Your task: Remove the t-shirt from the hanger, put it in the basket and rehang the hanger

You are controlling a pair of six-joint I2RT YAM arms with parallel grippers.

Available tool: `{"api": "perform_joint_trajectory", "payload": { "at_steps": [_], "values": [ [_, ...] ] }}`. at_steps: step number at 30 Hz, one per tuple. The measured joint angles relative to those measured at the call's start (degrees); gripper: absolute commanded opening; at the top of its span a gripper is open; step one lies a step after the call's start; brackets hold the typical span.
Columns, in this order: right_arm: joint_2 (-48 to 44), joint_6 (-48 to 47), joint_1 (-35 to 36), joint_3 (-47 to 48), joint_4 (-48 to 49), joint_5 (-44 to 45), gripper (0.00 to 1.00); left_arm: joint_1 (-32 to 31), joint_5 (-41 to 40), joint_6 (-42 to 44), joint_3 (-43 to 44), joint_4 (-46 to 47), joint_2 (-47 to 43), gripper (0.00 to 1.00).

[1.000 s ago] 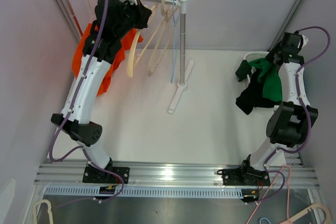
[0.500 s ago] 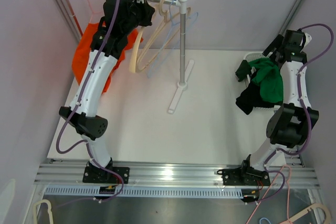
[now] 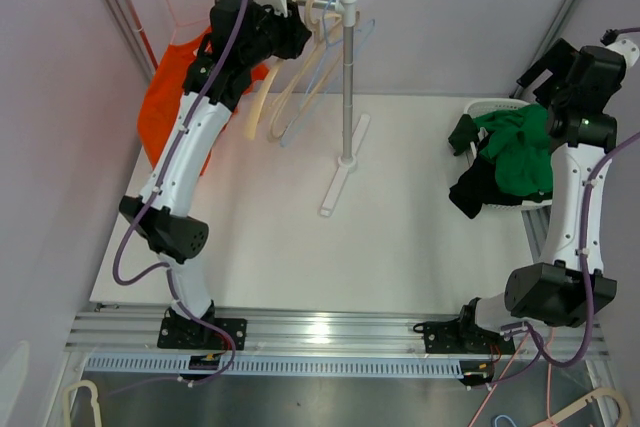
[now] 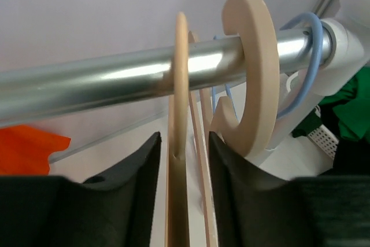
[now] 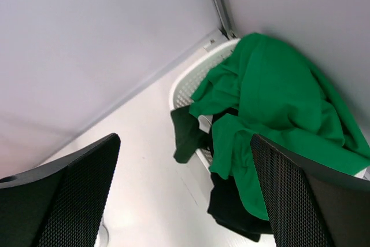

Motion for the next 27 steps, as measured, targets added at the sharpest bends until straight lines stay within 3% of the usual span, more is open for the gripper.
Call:
{"api": "perform_joint_trajectory", "payload": {
  "at_steps": [2, 3, 6, 15, 20, 25, 27],
  "values": [
    [-0.9, 0.0, 0.0, 0.8, 0.1, -0.5, 0.99, 0.0, 0.9, 0.3, -1.0, 0.1, -0.5, 0.62],
    [-0.9, 0.1, 0.0, 1.4, 0.1, -0.8, 0.99, 0.0, 1.3, 0.3, -1.9, 0.0, -1.2, 0.80],
    [-0.7, 0.1, 0.2, 2.2, 0.1, -1.6, 0.99, 0.0, 2.2, 0.3, -7.0, 0.7, -5.1, 0.99],
    [0.6, 0.1, 2.1, 2.2, -0.4, -3.6, 0.99, 4.0, 3.3, 1.0, -12.0, 1.3, -21.0, 0.99],
    [1.3, 0.1, 3.7, 2.8, -0.9, -4.6, 0.99, 13.7, 3.2, 0.3, -11.3, 1.7, -27.9, 0.99],
    [5.2, -0.7, 6.9, 9.9, -3.4, -4.7, 0.99, 28.1, 4.8, -4.6, -8.9, 1.0, -25.7, 0.99],
    [6.6, -1.4, 8.0, 13.0, -4.2, -4.6, 0.99, 30.5, 4.7, -5.8, -8.2, 0.1, -23.6, 0.99]
  ]
}}
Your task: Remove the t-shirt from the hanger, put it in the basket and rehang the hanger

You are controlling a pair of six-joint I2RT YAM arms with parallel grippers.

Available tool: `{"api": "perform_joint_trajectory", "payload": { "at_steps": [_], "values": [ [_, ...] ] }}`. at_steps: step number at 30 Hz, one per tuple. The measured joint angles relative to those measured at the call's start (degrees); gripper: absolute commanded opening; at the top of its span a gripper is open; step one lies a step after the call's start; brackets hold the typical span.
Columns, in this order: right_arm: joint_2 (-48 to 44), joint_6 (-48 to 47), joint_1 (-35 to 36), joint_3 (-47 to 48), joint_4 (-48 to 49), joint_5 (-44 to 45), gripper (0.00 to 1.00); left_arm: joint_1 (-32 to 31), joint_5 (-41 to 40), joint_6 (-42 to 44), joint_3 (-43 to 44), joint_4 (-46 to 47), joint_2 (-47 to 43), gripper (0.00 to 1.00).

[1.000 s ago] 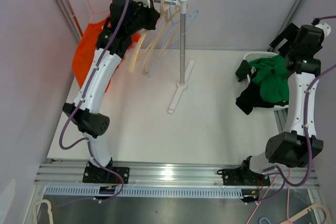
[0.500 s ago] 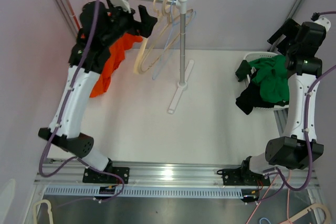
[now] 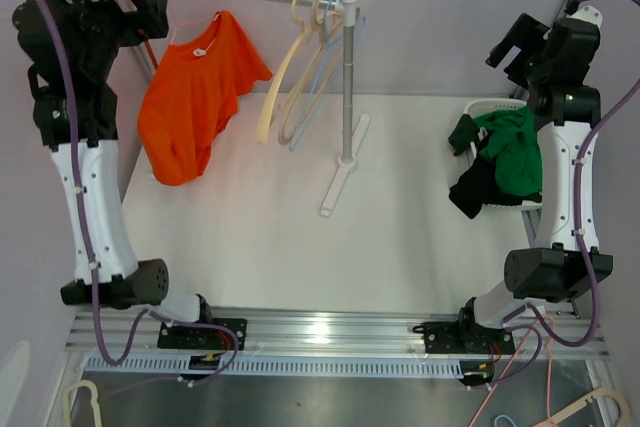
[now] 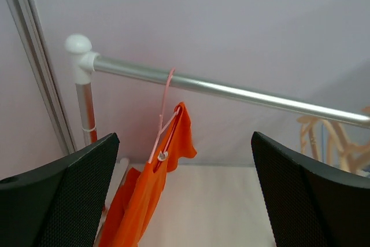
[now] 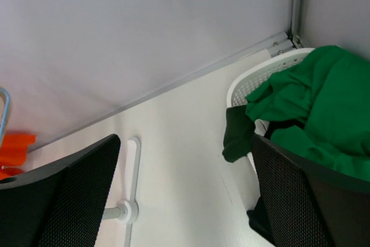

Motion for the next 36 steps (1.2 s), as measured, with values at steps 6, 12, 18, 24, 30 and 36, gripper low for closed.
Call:
{"api": "perform_joint_trajectory", "payload": {
  "at_steps": [6, 12, 18, 24, 30, 36],
  "values": [
    [0.5, -1.0, 1.4, 1.6, -1.2, 0.3, 0.99, 0.9, 0.8, -1.4, 2.2, -3.8, 11.9, 1.00],
    [0.5, -1.0, 1.4, 1.6, -1.8, 0.8, 0.99, 1.0, 2.3, -2.6, 2.5, -5.4, 17.5, 0.91],
    [0.5, -1.0, 1.5, 1.8, -1.8, 1.6, 0.99, 1.1, 3.6, -2.9, 8.8, -5.3, 19.9, 0.76],
    [0.5, -1.0, 1.8, 1.9, -1.8, 2.7, 1.00, 1.1, 3.6, -3.3, 10.8, -4.8, 20.8, 0.74],
    [0.5, -1.0, 1.9, 1.9, -1.8, 3.5, 1.00, 1.1, 3.5, -4.2, 10.8, -4.2, 23.9, 0.70],
    [0.5, -1.0, 1.9, 1.9, -1.6, 3.8, 0.99, 1.1, 3.0, -4.4, 10.8, -4.2, 25.8, 0.58]
  ]
}}
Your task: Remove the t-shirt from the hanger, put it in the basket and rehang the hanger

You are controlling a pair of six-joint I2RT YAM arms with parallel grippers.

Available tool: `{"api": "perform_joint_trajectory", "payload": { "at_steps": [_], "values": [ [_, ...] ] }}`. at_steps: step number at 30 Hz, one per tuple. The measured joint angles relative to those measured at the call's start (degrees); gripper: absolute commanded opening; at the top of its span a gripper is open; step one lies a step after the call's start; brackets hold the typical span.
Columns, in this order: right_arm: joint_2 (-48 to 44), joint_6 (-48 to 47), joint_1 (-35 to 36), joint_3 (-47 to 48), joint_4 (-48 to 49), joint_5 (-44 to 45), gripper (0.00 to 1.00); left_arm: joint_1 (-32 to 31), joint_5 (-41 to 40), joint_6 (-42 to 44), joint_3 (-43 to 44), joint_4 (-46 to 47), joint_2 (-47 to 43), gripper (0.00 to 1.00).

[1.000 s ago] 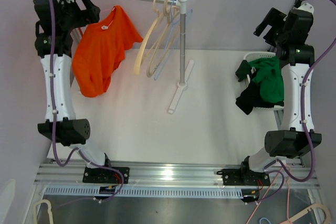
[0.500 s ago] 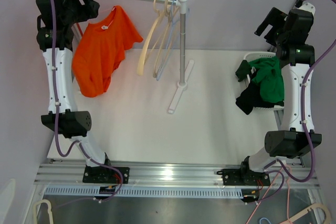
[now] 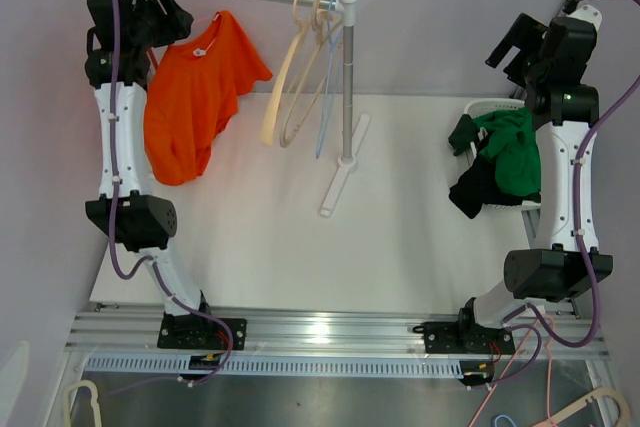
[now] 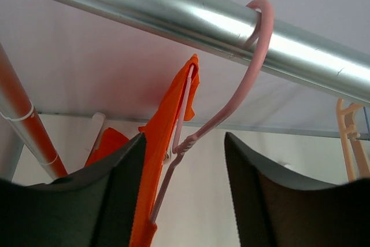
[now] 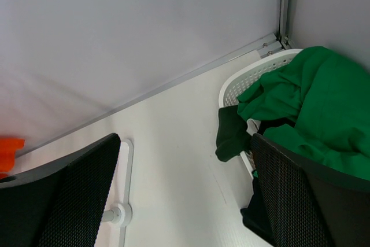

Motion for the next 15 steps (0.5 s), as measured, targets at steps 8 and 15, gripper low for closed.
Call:
{"api": "perform_joint_trajectory", "payload": {
  "at_steps": [8, 15],
  "values": [
    [0.0, 0.0, 0.0, -1.3, 0.8, 0.0, 0.99, 0.0, 0.0, 0.0, 1.0, 0.5, 1.0, 0.38],
    [-0.1, 0.0, 0.0, -2.9, 1.2, 0.0, 0.99, 0.0, 0.1, 0.0, 1.1, 0.4, 2.6, 0.28]
  ]
}}
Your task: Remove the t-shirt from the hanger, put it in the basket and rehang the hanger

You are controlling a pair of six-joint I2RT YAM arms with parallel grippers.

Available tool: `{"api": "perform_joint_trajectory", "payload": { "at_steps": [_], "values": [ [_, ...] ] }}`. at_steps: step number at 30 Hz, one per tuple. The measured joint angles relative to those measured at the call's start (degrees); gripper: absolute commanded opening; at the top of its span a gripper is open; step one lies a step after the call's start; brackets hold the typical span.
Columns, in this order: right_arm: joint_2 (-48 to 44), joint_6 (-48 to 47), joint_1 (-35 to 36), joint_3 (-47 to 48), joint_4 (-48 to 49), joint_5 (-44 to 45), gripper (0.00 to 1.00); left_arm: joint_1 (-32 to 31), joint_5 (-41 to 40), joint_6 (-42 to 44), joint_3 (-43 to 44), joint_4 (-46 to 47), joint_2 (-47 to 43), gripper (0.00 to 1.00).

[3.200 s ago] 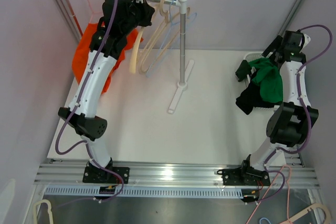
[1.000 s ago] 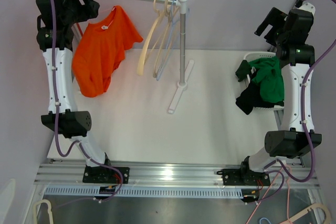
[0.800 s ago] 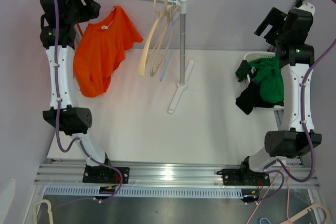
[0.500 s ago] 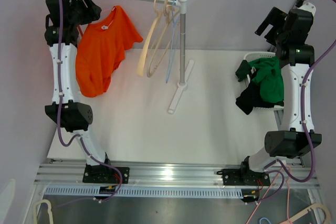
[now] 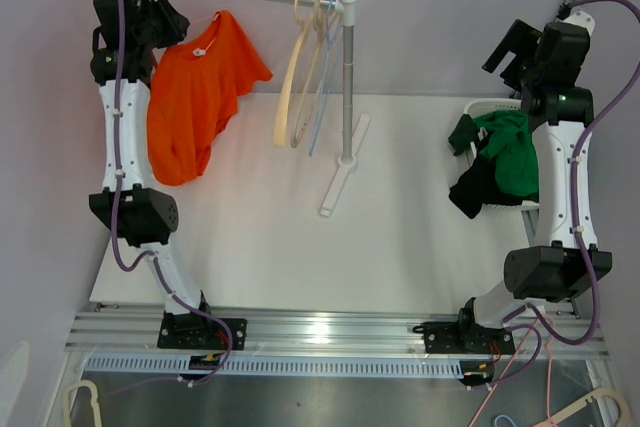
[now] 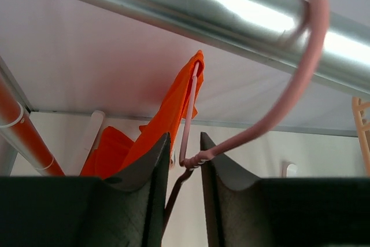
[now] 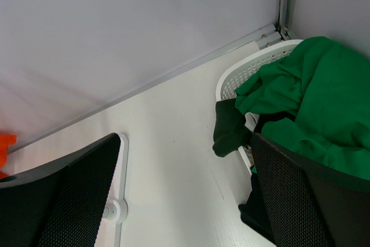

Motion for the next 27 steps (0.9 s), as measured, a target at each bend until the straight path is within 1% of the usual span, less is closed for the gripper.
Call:
{"api": "perform_joint_trajectory", "payload": {
  "at_steps": [1, 2, 4, 5, 19, 22, 27],
  "values": [
    [0.0, 0.0, 0.0, -0.2, 0.2, 0.0, 0.99, 0.0, 0.0, 0.0, 0.0, 0.0, 0.1, 0.25],
    [0.0, 0.0, 0.0, -0.3, 0.3, 0.0, 0.99, -0.1, 0.1, 0.1, 0.0, 0.0, 0.2, 0.17],
    [0.0, 0.0, 0.0, -0.6, 0.5, 0.0, 0.99, -0.3, 0.2, 0.2, 0.0, 0.2, 0.3, 0.07],
    [0.0, 0.0, 0.0, -0.9, 0.7, 0.0, 0.99, -0.4, 0.3, 0.1, 0.1, 0.3, 0.3, 0.01],
    [-0.5, -0.2, 0.0, -2.6, 1.0, -0.3, 0.99, -1.6, 0.9, 0.0, 1.6, 1.7, 0.2, 0.01],
    [-0.7, -0.7, 0.0, -2.6, 1.0, -1.8, 0.99, -2.3, 1.8, -0.5, 1.6, 2.6, -0.1, 0.01],
    [-1.4, -2.9, 0.9, -3.0, 1.0, -4.4, 0.99, -3.7, 1.3, -1.5, -0.2, 4.7, -3.9, 0.01]
  ]
}}
